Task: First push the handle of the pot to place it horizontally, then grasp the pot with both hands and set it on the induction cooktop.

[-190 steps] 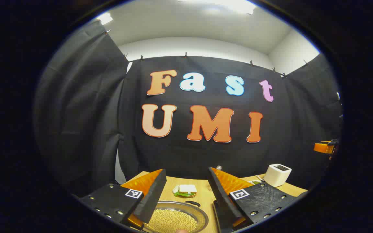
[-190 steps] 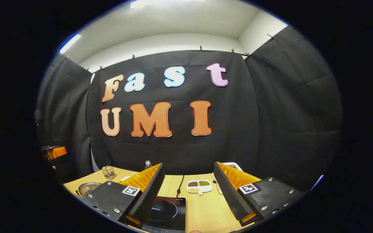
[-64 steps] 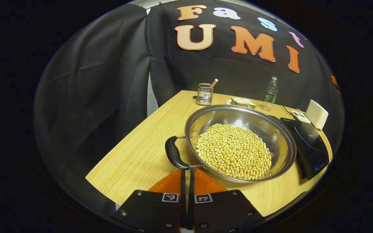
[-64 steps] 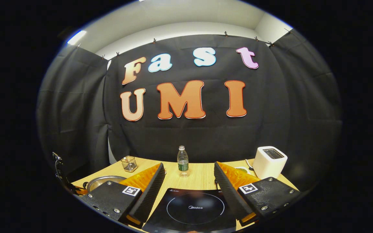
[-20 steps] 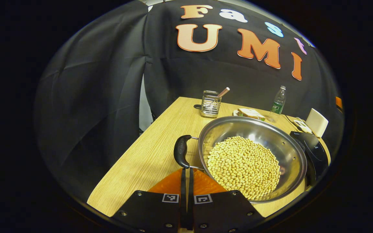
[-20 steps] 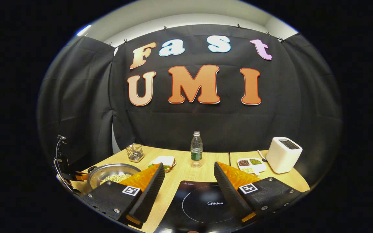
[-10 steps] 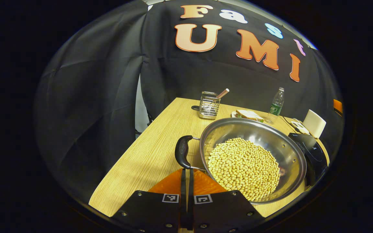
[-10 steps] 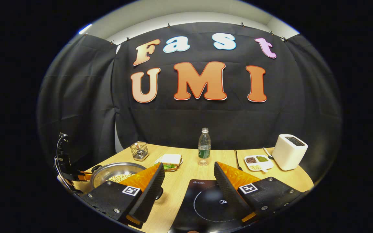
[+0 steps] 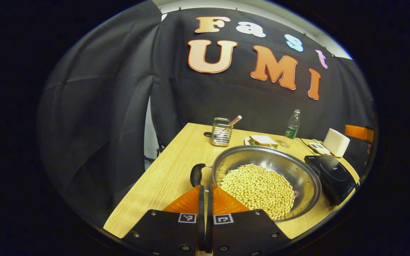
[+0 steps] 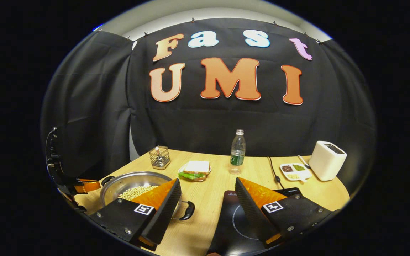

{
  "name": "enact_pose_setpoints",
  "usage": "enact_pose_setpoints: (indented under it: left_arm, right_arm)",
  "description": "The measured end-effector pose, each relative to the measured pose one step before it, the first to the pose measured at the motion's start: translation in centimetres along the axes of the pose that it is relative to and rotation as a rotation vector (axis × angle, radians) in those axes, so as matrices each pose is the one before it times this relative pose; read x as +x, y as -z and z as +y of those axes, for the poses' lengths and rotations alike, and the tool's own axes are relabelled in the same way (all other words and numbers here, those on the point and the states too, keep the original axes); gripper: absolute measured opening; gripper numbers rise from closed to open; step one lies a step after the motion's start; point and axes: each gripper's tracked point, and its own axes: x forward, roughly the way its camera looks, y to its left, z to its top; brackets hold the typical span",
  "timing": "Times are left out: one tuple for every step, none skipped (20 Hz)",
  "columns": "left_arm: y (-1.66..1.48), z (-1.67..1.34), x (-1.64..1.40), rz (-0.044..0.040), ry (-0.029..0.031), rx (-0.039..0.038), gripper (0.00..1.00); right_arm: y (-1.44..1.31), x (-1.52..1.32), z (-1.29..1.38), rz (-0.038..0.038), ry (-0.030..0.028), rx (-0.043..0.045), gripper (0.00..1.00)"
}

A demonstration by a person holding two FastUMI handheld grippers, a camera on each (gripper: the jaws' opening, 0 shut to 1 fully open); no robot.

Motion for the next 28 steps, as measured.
enact_pose_setpoints:
  left_arm:
    - [-0.187, 0.088, 0.39, -0.00565, -0.00072, 0.00191, 0.02]
    - [-0.134, -0.069, 0.186, -0.0006, -0.00397, -0.00363, 0.02]
    - [-0.324, -0.021, 0.321, -0.006, -0.005, -0.00131, 0.08]
    - [-0.238, -0.086, 0.366, -0.0057, -0.00244, 0.00077, 0.11]
    - [-0.194, -0.236, 0.359, -0.00821, 0.00392, -0.00034, 0.13]
    - [-0.277, -0.24, 0.231, -0.00543, 0.00674, 0.00051, 0.27]
    - [0.35, -0.139, 0.672, 0.00494, 0.00157, 0.00136, 0.4]
    - [0.225, -0.22, 0.354, 0.01426, 0.01, 0.00743, 0.63]
    - [0.353, 0.066, 0.508, 0.0152, -0.00276, 0.00768, 0.85]
    - [0.21, 0.395, 0.432, 0.01013, -0.01392, 0.00462, 0.81]
    - [0.146, 0.503, 0.547, 0.00734, -0.01681, 0.00741, 0.87]
    - [0.099, 0.439, 0.463, 0.00954, -0.0144, 0.00675, 0.87]
    - [0.217, 0.208, 0.348, 0.01174, -0.00244, 0.00234, 0.87]
    - [0.444, 0.078, 0.274, 0.01109, 0.00404, -0.00432, 0.87]
    - [0.345, -0.006, 0.435, 0.01003, 0.00366, -0.00961, 0.86]
    - [0.35, 0.187, 0.342, 0.00912, 0.00114, -0.01048, 0.86]
    - [0.314, 0.173, 0.365, 0.01114, -0.00043, -0.01087, 0.87]
    - [0.258, 0.046, 0.421, 0.00953, 0.00342, -0.01575, 0.87]
    - [0.109, -0.177, 0.242, 0.00967, 0.01217, -0.01839, 0.87]
    - [0.285, -0.158, 0.221, 0.01168, 0.01255, -0.01824, 0.87]
    - [0.167, 0.144, 0.299, 0.01067, -0.00005, -0.01335, 0.86]
    - [0.298, 0.112, 0.406, 0.01204, 0.00419, -0.01355, 0.81]
    - [0.377, 0.039, -0.046, 0.01641, 0.00079, -0.01427, 0.75]
    - [-0.374, 0.024, 0.118, -0.00436, 0.00291, -0.00725, 0.67]
    - [0.13, -0.038, 0.089, 0.00588, 0.00154, 0.00907, 0.6]
    - [0.285, -0.098, 0.115, 0.00789, 0.00081, 0.00545, 0.6]
    - [0.035, 0.03, 0.011, 0.00715, -0.00594, -0.00353, 0.58]
    - [0.237, -0.069, -0.304, 0.01504, -0.00512, -0.00315, 0.54]
  right_arm:
    - [0.441, 0.15, 0.604, 0.00583, -0.00664, 0.00655, 0.95]
    - [0.418, 0.315, 0.762, 0.00496, -0.00557, 0.00074, 0.95]
    - [0.478, 0.381, 0.486, 0.00766, 0.00261, -0.0069, 0.95]
    - [0.432, 0.359, 0.28, 0.00734, 0.00517, -0.00833, 0.95]
    - [0.568, 0.381, 0.324, 0.0116, 0.00441, -0.01032, 0.95]
    - [0.483, 0.409, 0.328, 0.01479, 0.00008, -0.01307, 0.95]
    - [0.8, 0.469, 0.3, 0.01902, 0.00301, -0.00985, 0.95]
    - [0.643, 0.427, 0.338, 0.0189, -0.00209, -0.00664, 0.95]
    - [0.705, 0.383, 0.317, 0.01858, -0.00048, -0.00491, 0.96]
    - [0.585, 0.48, 0.155, 0.01731, 0.00355, -0.00404, 0.96]
    - [0.487, 0.652, -0.044, 0.0181, 0.00627, -0.00427, 0.96]
    - [0.476, 0.528, -0.173, 0.01541, 0.01295, -0.00412, 0.96]
    - [0.55, 0.525, -0.171, 0.01266, 0.01424, -0.00318, 0.96]
    - [0.474, 0.559, -0.101, 0.01699, 0.00874, 0.00082, 0.96]
    - [0.681, 0.617, -0.018, 0.02209, 0.00317, 0.00838, 0.96]
    - [0.73, 0.557, 0.141, 0.02766, -0.00208, 0.00888, 0.96]
    - [0.653, 0.595, 0.158, 0.02705, -0.00167, 0.0058, 0.96]
    - [0.576, 0.462, 0.177, 0.02205, -0.0016, -0.00005, 0.96]
    - [0.304, 0.335, 0.369, 0.01734, -0.0118, -0.00113, 0.96]
    - [0.403, 0.338, 0.251, 0.02202, -0.00915, 0.0013, 0.96]
    - [0.535, 0.301, 0.131, 0.02156, -0.0097, 0.00974, 0.96]
    - [0.38, 0.24, 0.204, 0.02289, -0.01389, 0.01183, 0.95]
    - [0.343, 0.212, 0.446, 0.02013, -0.0162, 0.0167, 0.94]
    - [0.23, 0.205, 0.322, 0.01712, -0.01293, 0.01809, 0.9]
    - [0.129, 0.221, 0.207, 0.01209, -0.01285, 0.01725, 0.88]
    - [0.186, 0.212, 0.342, 0.01903, -0.01734, 0.01606, 0.83]
    - [0.283, 0.089, 0.129, 0.02213, -0.00527, 0.01157, 0.81]
    - [-0.452, 0.109, -0.02, -0.01446, 0.00727, 0.00863, 0.71]
